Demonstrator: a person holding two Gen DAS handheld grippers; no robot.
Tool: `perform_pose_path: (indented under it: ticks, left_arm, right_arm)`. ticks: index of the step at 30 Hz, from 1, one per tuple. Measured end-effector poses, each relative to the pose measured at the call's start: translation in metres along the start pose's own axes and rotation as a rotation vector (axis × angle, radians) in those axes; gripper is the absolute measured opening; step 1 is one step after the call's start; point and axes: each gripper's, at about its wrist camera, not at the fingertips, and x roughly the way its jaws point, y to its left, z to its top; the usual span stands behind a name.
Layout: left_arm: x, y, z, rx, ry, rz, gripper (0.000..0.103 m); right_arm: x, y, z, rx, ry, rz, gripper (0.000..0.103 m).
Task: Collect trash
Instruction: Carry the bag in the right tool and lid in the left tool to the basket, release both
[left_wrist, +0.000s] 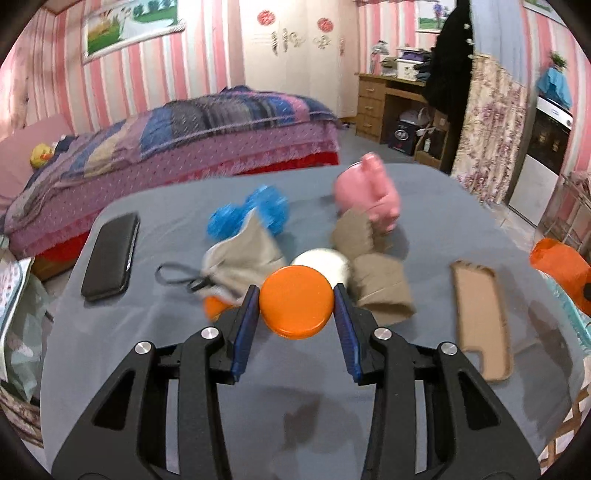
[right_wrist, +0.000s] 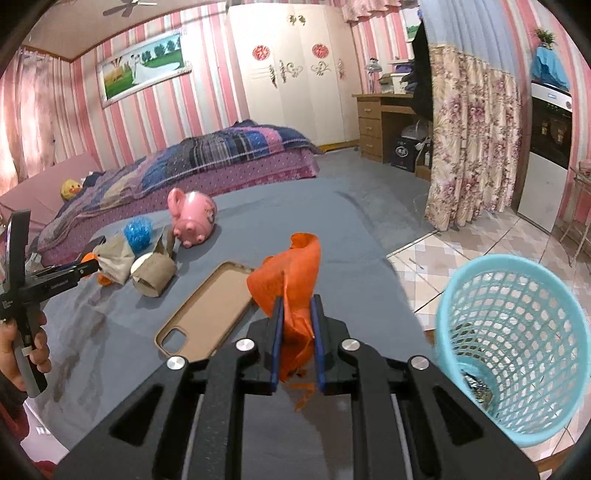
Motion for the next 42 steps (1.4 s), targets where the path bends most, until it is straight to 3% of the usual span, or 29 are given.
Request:
perform_pose_path:
  ticks: [12, 22, 33, 42]
  left_arm:
    - [-0.01, -0.108, 0.031, 0.111, -0.069, -0.148, 0.039]
    - [-0.019, -0.215, 0.033, 0.213, -0.093, -0.323, 0.039]
    - [-0.004, -0.334, 0.01, 0.343, -0.048, -0.495, 0.039]
    - [0.013, -0.397, -0.009, 0.418, -0.02, -0.552, 0.039]
  right_arm:
    - [-0.039, -0.081, 0.005, 0.11, -0.055, -0.159, 0.015]
    - [-0.055, -0.164, -0.004, 0.231, -0.044, -0.314, 0.015]
    - [-0.051, -0.208, -0.017, 0.289, 0.009, -0.395, 0.015]
    - [-0.043, -0.22, -0.023, 0.31, 0.028, -0.423, 0.015]
